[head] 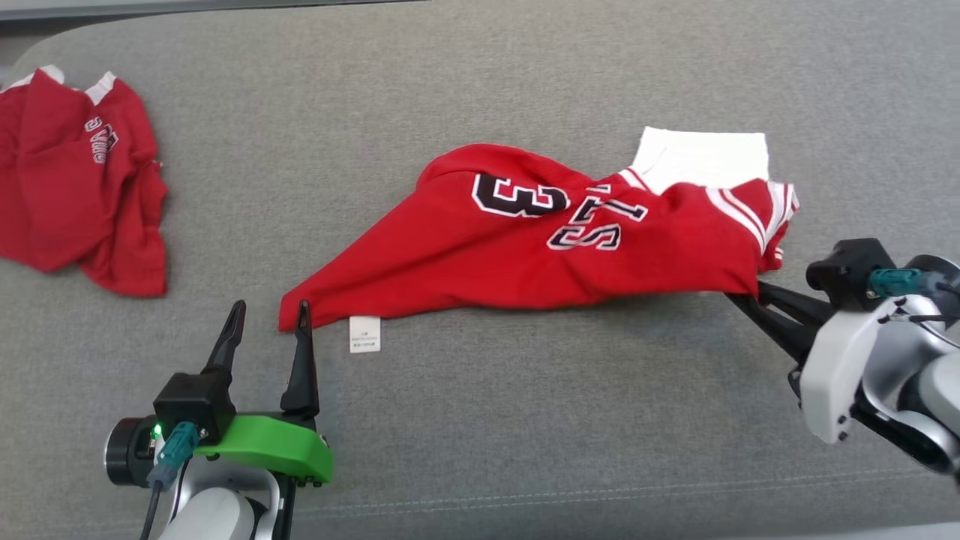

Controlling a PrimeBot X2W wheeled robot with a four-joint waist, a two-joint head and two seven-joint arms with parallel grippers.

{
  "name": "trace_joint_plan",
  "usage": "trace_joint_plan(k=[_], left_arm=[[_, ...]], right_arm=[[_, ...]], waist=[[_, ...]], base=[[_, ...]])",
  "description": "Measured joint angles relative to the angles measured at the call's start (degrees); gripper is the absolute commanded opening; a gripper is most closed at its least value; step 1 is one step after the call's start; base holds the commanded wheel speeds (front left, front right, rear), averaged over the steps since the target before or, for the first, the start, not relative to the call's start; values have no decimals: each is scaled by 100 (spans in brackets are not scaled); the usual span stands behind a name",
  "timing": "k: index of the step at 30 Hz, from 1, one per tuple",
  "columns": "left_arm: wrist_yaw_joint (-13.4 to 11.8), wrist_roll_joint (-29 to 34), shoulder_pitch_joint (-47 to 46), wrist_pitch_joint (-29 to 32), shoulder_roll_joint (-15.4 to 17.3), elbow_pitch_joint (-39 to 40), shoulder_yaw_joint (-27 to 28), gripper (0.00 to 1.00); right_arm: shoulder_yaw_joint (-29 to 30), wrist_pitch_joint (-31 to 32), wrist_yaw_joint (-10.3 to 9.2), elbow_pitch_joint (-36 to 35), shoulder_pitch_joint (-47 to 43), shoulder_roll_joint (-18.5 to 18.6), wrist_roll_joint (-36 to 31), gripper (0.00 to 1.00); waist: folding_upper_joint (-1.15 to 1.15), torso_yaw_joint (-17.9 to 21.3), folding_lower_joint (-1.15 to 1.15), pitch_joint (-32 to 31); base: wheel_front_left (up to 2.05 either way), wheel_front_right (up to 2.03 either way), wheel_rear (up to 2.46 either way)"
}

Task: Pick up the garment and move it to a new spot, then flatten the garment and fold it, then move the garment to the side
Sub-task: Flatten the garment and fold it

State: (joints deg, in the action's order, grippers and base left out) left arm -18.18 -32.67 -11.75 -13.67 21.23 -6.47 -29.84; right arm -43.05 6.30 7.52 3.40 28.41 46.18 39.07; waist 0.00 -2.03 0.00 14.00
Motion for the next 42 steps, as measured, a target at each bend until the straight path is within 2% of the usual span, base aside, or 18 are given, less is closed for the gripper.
trace_joint_plan(k=[6,10,13,16,20,25,29,30,31,32,37,42], left_arm=[[-5,-5,24,-9,-18,23,-2,100],[-7,-5,21,-29,-96,47,-21,100],[3,-7,7,-52,-136,38,-24,100],[59,0,-93,-60,-243,23,-69,100],[189,45,-261,-83,-346,-69,-152,100],[347,122,-480,-103,-595,-204,-344,100],[442,198,-587,-109,-766,-344,-481,100],[464,208,-596,-110,-804,-370,-514,100],[482,220,-598,-110,-832,-412,-545,100],[487,235,-599,-110,-854,-448,-553,100],[516,279,-600,-113,-902,-539,-573,100],[532,308,-584,-121,-882,-538,-577,100]], right_arm=[[404,1031,0,-1541,-348,875,973,0],[827,1767,0,-2089,-504,1374,1597,0],[905,2404,0,-2193,-486,1522,1984,0],[784,2998,0,-1986,-230,1405,2259,0],[620,3446,0,-1176,491,1032,2299,0],[386,3541,-3,56,1237,467,2326,0],[236,3303,-3,999,1674,129,2241,0],[196,3187,-2,1179,1769,45,2190,29],[185,3031,-2,1407,1857,-48,2114,70],[170,2916,-3,1573,1931,-133,2096,100],[-15,2117,-2,2006,2126,-345,1947,100],[218,1158,-2,1933,2036,-293,2444,100]], waist=[[0,160,0,-117],[0,104,0,-153],[0,4,0,-136],[0,-124,0,-95],[0,-336,0,2],[0,-688,0,131],[0,-988,0,227],[0,-1056,0,250],[0,-1122,0,272],[0,-1179,0,293],[0,-1281,0,353],[0,-1105,0,321]], base=[[0,0,0],[0,0,0],[0,0,0],[0,0,0],[0,0,0],[0,0,0],[0,0,0],[0,0,0],[0,0,0],[0,0,0],[0,0,0],[0,0,0]])
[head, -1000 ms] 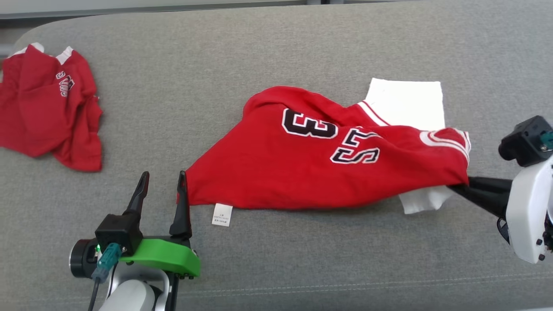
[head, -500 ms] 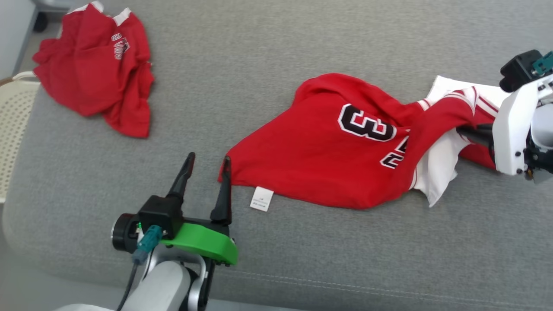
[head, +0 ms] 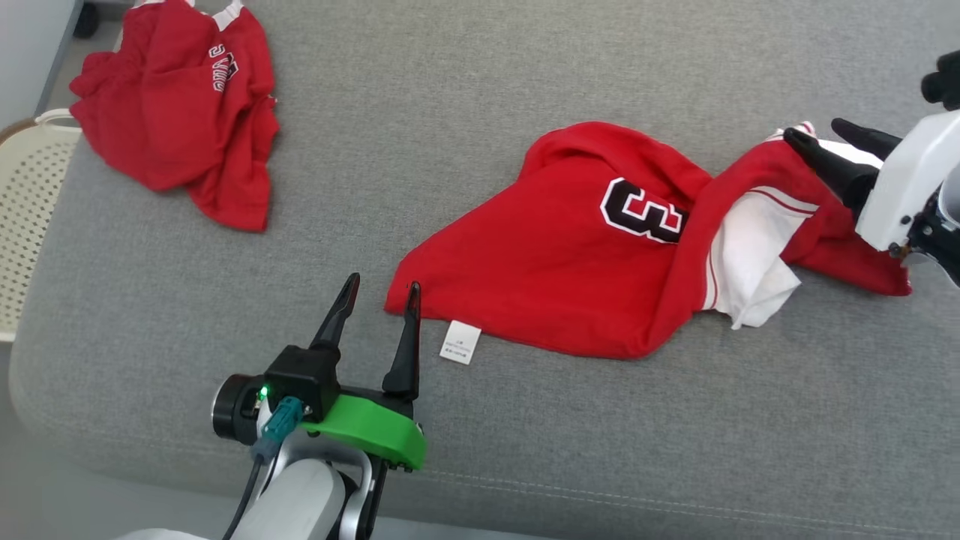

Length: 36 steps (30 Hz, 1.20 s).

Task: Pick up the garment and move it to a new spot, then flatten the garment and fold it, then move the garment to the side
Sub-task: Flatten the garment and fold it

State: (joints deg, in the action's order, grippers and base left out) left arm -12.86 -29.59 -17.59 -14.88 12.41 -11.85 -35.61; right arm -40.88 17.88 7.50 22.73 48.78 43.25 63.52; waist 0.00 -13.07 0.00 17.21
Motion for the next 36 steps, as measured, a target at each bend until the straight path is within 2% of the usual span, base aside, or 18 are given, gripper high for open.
trace_joint_plan(k=[1,4,8,14,21,29,31,33,34,36], left_arm=[[-1,38,14,-7,12,37,-16,100],[-8,65,30,-4,25,89,-78,100],[-49,109,56,31,69,204,-131,100],[-111,171,52,113,154,374,-146,100],[-172,203,40,170,179,456,-180,100],[-178,200,36,160,157,450,-189,100],[-178,199,30,143,149,442,-191,100],[-179,198,23,130,140,436,-191,100],[-179,198,21,126,136,435,-193,100],[-180,198,14,121,123,435,-198,100]], right_arm=[[133,-366,0,-137,-231,80,265,100],[299,-866,-1,-363,-676,186,609,100],[242,-1338,-1,-724,-1301,229,742,100],[121,-1872,-1,-932,-1788,-37,857,100],[-23,-1983,-1,-912,-1786,-379,1187,100],[-246,-2000,-1,-766,-1613,-425,1321,99],[-313,-1987,-1,-746,-1551,-419,1348,85],[-403,-1920,-1,-728,-1506,-399,1356,57],[-443,-1915,-1,-728,-1499,-391,1358,46],[-483,-1940,-1,-731,-1458,-380,1362,40]], waist=[[0,119,0,-34],[0,323,0,-96],[0,584,0,-158],[0,835,0,-172],[0,711,0,-57],[0,469,0,70],[0,429,0,94],[0,398,0,112],[0,388,0,117],[0,377,0,125]], base=[[0,0,0],[0,0,0],[0,0,0],[0,0,0],[0,0,0],[0,0,0],[0,0,0],[0,0,0],[0,0,0],[0,0,0]])
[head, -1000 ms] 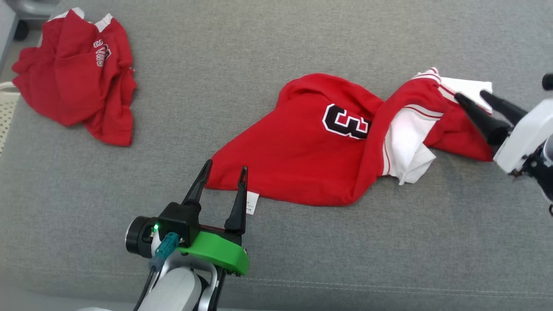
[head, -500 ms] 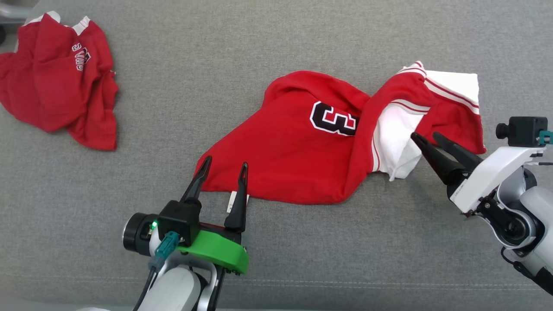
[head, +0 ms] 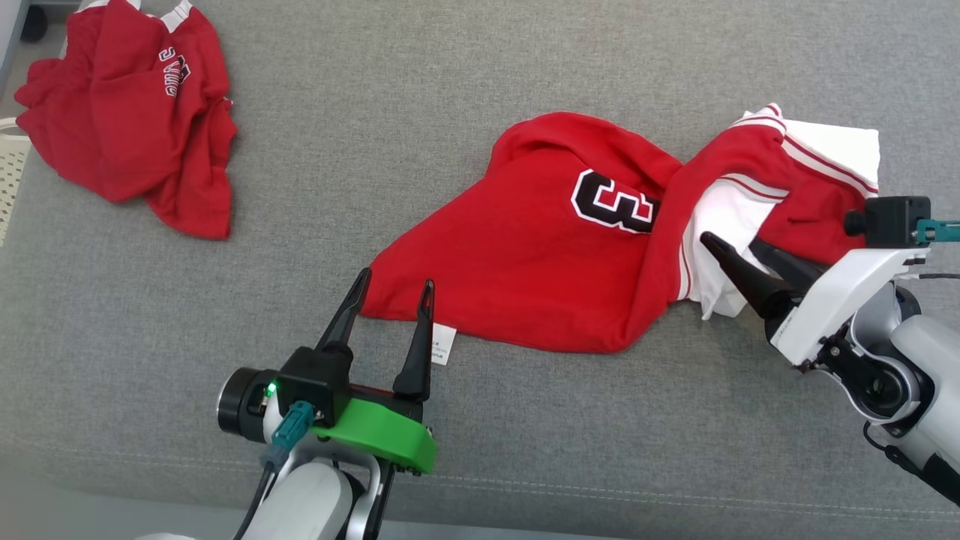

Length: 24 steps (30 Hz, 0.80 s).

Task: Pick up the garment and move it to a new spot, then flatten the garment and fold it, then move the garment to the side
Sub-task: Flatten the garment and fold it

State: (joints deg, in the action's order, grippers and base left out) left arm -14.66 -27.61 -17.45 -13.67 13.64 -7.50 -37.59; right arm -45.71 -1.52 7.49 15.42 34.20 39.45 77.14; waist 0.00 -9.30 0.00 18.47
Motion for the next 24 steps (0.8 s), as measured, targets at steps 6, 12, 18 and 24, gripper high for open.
trace_joint_plan(k=[6,12,18,24], left_arm=[[-18,-4,-15,-8,-2,1,8,100],[-13,-23,-19,-26,19,-10,27,100],[-3,-23,-84,-29,25,-22,23,100],[-4,-51,-87,-35,34,-57,21,100]], right_arm=[[-90,-170,0,-43,74,112,-49,40],[-240,-232,0,-68,210,141,-75,34],[-467,-152,0,234,545,-42,-133,14],[-651,-263,0,401,697,-49,-220,0]], waist=[[0,21,0,-1],[0,90,0,2],[0,100,0,51],[0,77,0,-6]], base=[[0,0,0],[0,0,0],[0,0,0],[0,0,0]])
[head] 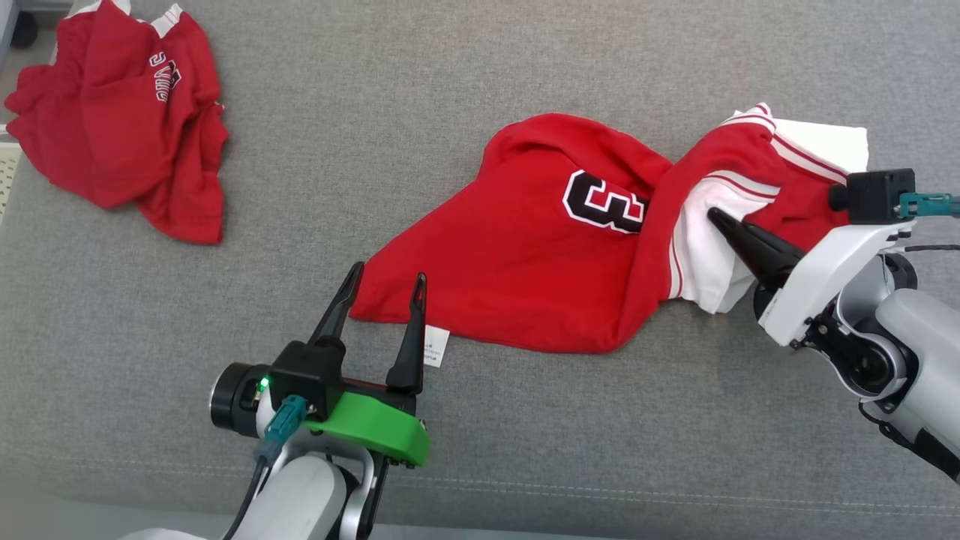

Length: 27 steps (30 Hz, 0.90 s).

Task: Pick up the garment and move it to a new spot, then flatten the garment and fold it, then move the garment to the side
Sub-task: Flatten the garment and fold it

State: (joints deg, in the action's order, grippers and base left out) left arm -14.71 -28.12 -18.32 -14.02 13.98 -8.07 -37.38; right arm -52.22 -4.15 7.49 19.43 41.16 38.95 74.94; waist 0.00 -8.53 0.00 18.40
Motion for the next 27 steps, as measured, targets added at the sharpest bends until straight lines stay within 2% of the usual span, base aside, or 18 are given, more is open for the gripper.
trace_joint_plan(k=[6,14,18,22,27], left_arm=[[-52,-8,26,-15,27,24,8,100],[-105,-51,148,-16,112,64,32,100],[-120,-58,196,-15,123,76,25,100],[-114,-58,191,20,125,103,-19,100],[-63,-47,99,83,134,119,-97,100]], right_arm=[[2,-3,0,-661,-242,354,604,0],[318,330,0,-2268,-927,1419,1822,0],[493,520,0,-2800,-1311,1903,2470,0],[557,611,0,-2544,-1496,2180,2664,0],[391,709,-1,-1429,-1379,1945,2291,0]], waist=[[0,118,0,-103],[0,475,0,-236],[0,689,0,-326],[0,872,0,-388],[0,921,0,-324]], base=[[0,0,0],[0,0,0],[0,0,0],[0,0,0],[0,0,0]])
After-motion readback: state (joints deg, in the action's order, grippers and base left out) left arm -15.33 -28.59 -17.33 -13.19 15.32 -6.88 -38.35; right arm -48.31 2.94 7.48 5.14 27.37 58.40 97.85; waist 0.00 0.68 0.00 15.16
